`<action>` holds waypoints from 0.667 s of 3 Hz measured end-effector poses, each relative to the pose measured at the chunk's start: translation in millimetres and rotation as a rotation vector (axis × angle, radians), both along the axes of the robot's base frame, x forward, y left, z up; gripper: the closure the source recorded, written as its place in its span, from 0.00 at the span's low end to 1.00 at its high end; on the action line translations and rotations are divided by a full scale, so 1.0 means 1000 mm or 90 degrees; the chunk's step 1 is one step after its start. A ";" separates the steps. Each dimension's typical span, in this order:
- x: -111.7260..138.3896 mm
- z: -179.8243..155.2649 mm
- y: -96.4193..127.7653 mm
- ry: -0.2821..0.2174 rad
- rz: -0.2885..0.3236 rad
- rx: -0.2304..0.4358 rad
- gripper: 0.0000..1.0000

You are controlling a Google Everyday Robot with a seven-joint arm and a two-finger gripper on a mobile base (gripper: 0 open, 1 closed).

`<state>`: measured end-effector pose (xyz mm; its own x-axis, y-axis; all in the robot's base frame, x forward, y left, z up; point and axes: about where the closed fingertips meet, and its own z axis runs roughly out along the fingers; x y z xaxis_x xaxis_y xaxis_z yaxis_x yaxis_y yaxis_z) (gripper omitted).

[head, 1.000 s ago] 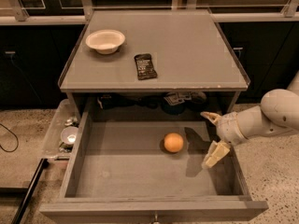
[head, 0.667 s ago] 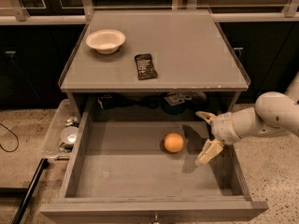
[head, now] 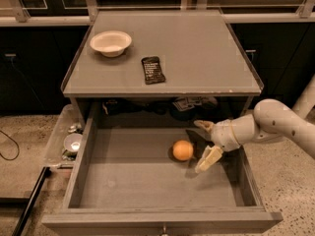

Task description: Pick orange from top drawer and place on counter

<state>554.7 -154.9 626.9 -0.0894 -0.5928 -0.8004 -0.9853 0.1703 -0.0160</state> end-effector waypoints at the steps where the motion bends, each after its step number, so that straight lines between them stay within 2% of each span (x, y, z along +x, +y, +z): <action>1: -0.004 -0.002 0.034 0.007 0.039 -0.005 0.00; 2: -0.005 -0.002 0.034 0.007 0.039 -0.005 0.00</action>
Offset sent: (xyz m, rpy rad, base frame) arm -0.0056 0.0447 0.0002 -0.0346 -0.0143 0.0657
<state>550.2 -120.7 624.6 -0.0616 -0.6034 -0.7951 -0.9939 0.1099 -0.0064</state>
